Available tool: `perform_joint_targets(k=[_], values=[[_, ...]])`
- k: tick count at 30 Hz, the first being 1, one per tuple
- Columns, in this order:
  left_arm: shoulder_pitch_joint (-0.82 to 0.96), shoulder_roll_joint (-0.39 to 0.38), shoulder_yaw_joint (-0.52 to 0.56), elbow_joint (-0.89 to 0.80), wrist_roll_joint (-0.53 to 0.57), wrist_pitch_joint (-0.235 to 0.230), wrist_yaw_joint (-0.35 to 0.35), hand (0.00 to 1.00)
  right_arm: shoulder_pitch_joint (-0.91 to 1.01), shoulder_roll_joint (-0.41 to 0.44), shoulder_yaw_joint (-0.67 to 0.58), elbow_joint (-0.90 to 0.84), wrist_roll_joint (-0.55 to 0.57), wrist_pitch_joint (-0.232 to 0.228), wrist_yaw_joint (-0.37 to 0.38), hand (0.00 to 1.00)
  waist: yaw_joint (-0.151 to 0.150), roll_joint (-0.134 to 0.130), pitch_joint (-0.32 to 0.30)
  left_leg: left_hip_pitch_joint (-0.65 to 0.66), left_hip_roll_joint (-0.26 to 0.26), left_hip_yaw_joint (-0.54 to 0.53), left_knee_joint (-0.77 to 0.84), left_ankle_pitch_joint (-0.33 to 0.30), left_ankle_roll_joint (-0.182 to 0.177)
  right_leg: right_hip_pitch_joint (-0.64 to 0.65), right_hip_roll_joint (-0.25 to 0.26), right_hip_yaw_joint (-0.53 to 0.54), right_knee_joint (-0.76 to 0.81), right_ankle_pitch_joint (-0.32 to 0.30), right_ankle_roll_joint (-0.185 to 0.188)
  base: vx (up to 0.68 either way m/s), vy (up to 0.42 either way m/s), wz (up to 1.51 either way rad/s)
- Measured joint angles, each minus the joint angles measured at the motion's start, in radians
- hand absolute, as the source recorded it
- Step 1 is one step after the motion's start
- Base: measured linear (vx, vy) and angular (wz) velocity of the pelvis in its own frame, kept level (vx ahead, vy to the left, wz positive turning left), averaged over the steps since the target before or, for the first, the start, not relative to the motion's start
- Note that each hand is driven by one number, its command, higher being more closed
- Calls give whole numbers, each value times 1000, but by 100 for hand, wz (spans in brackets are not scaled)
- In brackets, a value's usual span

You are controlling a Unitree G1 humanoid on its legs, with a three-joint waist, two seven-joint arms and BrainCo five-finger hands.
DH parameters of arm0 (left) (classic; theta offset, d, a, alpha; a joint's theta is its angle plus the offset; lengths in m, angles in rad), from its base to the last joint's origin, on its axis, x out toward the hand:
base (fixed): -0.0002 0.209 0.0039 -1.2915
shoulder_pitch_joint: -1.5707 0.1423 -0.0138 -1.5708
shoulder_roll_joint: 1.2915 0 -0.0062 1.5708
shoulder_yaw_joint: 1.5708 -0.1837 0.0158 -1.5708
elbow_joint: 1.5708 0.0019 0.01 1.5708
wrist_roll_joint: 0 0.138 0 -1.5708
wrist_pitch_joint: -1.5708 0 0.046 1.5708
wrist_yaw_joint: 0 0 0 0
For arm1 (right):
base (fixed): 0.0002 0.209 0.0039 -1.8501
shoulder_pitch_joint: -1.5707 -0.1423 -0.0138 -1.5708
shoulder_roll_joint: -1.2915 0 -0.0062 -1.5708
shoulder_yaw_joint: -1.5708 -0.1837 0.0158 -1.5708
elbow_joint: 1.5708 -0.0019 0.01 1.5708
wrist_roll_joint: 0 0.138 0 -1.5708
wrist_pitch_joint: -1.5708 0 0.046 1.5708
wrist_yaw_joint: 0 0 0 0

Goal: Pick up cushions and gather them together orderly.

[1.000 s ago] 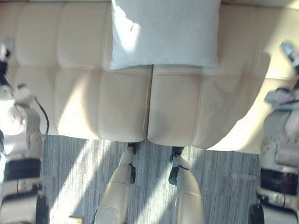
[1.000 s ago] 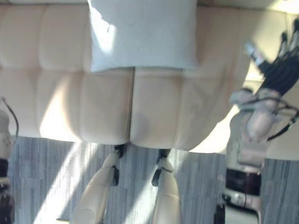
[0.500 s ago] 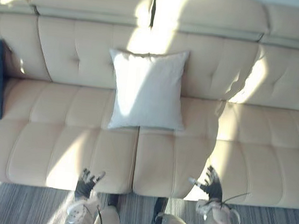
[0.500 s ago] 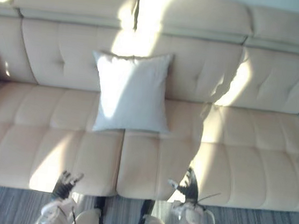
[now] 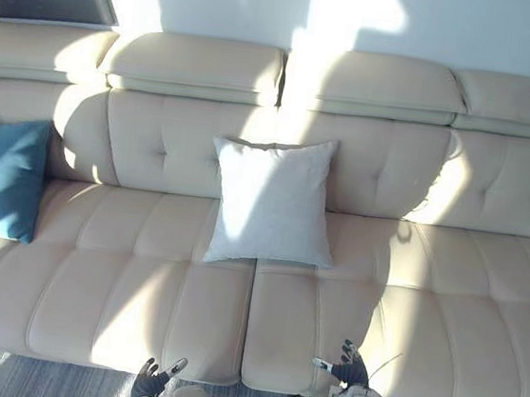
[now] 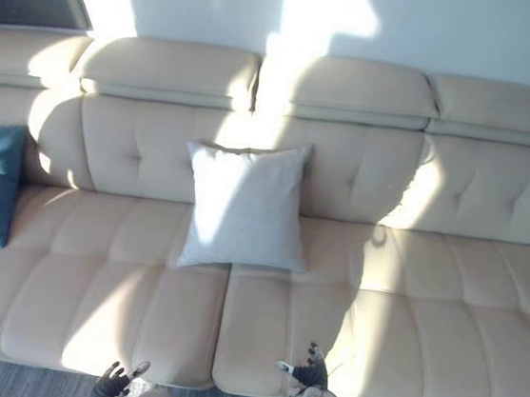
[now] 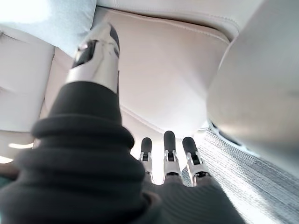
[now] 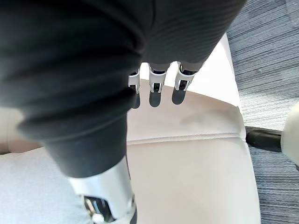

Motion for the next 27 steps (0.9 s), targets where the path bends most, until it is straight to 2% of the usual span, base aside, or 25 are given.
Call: perform_joint_targets(k=[1, 2, 5, 7, 8, 9, 10, 11, 12, 13, 14, 15, 16, 17, 18, 19, 21, 23, 24, 27], values=[[-17, -1, -3, -7, 0, 4, -2, 0, -7, 2, -9, 3, -16, 8, 2, 0, -19, -8, 0, 3, -39, 13, -26, 1, -8, -20, -18, 2, 8, 6, 17, -88, 126, 6], [-29, 10, -20, -16, -1, 3, 0, 0, -11, 13, -4, 5, -23, 10, 15, 0, -38, -28, -8, 11, -72, -3, -103, 1, -16, -36, -33, 4, -20, 25, 25, -114, 97, 5], [-74, 24, -61, -12, -1, 5, 1, 0, -37, 14, -10, 19, -24, 19, 22, 0, -56, -38, 9, 92, -130, -24, -317, -6, -23, -58, -57, 2, -67, 98, 36, -149, 143, -8], [-104, 25, -78, -9, -2, 5, 2, 0, -75, 13, -17, 54, -50, 26, 22, 0, -48, -55, 58, 134, -166, -6, -394, -5, -6, -81, -65, 39, -69, 121, 46, -227, 110, -48], [-101, 25, -77, -9, -2, 6, 5, 0, -93, 14, -4, 79, -62, 31, 22, 0, -41, -66, 86, 139, -177, 23, -387, 1, 3, -85, -70, 60, -82, 159, 57, -386, 76, -69], [-91, 25, -77, -10, -2, 7, 11, 0, -94, 11, 8, 96, -62, 37, 23, 0, -43, -75, 100, 131, -174, 47, -365, -6, 18, -90, -67, 62, -95, 209, 67, -341, 59, -72], [-86, 25, -75, -10, -2, 7, 13, 0, -97, 7, 15, 104, -63, 38, 23, 0, -40, -70, 104, 130, -159, 62, -360, -12, 32, -89, -58, 69, -110, 234, 76, -382, 13, -62], [-70, 22, -72, -12, -3, 7, 17, 0, -103, 8, 20, 113, -63, 42, 25, 0, -30, -54, 115, 126, -138, 91, -347, -15, 40, -97, -54, 67, -80, 219, 68, -300, -41, -36], [-62, 35, -71, -12, -2, 7, 27, 0, -81, 6, 18, 114, -63, 48, 24, 0, -36, -54, 114, 112, -116, 88, -339, -6, 45, -143, -57, 53, 188, 61, 25, -333, -69, -14], [-58, 39, -72, -11, -2, 7, 27, 0, -74, 5, 17, 119, -63, 49, 24, 0, -37, -54, 115, 111, -109, 80, -341, 0, 43, -145, -57, 55, 271, 15, 20, -232, -117, 22], [-44, 47, -73, -12, -1, 7, 27, 0, -66, 5, 10, 119, -62, 48, 23, 0, -37, -57, 113, 103, -99, 56, -346, 13, 33, -134, -62, 62, 415, -62, 31, -105, -182, 40], [-35, 57, -71, -15, 5, 7, 27, 0, -57, 6, 8, 119, -62, 48, 22, 0, -33, -66, 105, 94, -94, 35, -347, 23, 20, -104, -73, 82, 500, -112, 35, -77, -211, 42], [-32, 62, -70, -14, 9, 8, 27, 0, -50, 8, 8, 120, -62, 48, 22, 0, -31, -76, 99, 85, -96, 25, -347, 28, 7, -83, -80, 94, 504, -118, 38, -59, -269, 39], [-26, 72, -62, -12, 22, 10, 29, 0, -32, 17, 5, 123, -62, 47, 21, 0, -28, -108, 76, 59, -111, -3, -348, 38, -14, -30, -76, 111, 401, -194, 87, -56, -256, 23], [-28, 72, -59, -9, 30, 13, 29, 0, -27, 21, -4, 125, -62, 47, 21, 0, -18, -99, 67, 41, -123, -32, -359, 52, -35, 8, -57, 112, 286, -243, 88, -38, -230, -10], [-39, 52, -54, 2, 38, 15, 29, 0, -35, 11, -33, 130, -61, 47, 18, 0, 2, -77, 62, 19, -123, -74, -375, 66, -39, 50, -20, 103, 142, -257, 35, -7, -157, -30], [-41, 41, -57, 49, 49, 22, 28, 0, -36, -12, -41, 168, -61, 47, 13, 0, 1, -34, 47, 42, -116, -129, -453, 108, -22, 94, 16, 77, 43, -190, 25, 27, -81, -10], [-41, 45, -59, 68, 58, 25, 28, 0, -20, -22, -54, 210, -59, 49, 12, 0, 2, -38, 37, 102, -122, -146, -536, 150, -22, 136, 28, 71, -2, -172, 21, 38, -46, 12], [-40, 54, -60, 78, 59, 26, 28, 0, -14, -23, -76, 212, -59, 48, 11, 0, 0, -50, 24, 116, -122, -153, -575, 175, -27, 146, 32, 63, -22, -163, 23, 17, -26, 11], [-41, 74, -61, 96, 60, 26, 27, 0, -12, -23, -82, 222, -54, 48, 11, 0, 0, -66, 9, 116, -134, -161, -600, 196, -23, 160, 32, 58, -65, -135, 35, 10, 23, 12]])
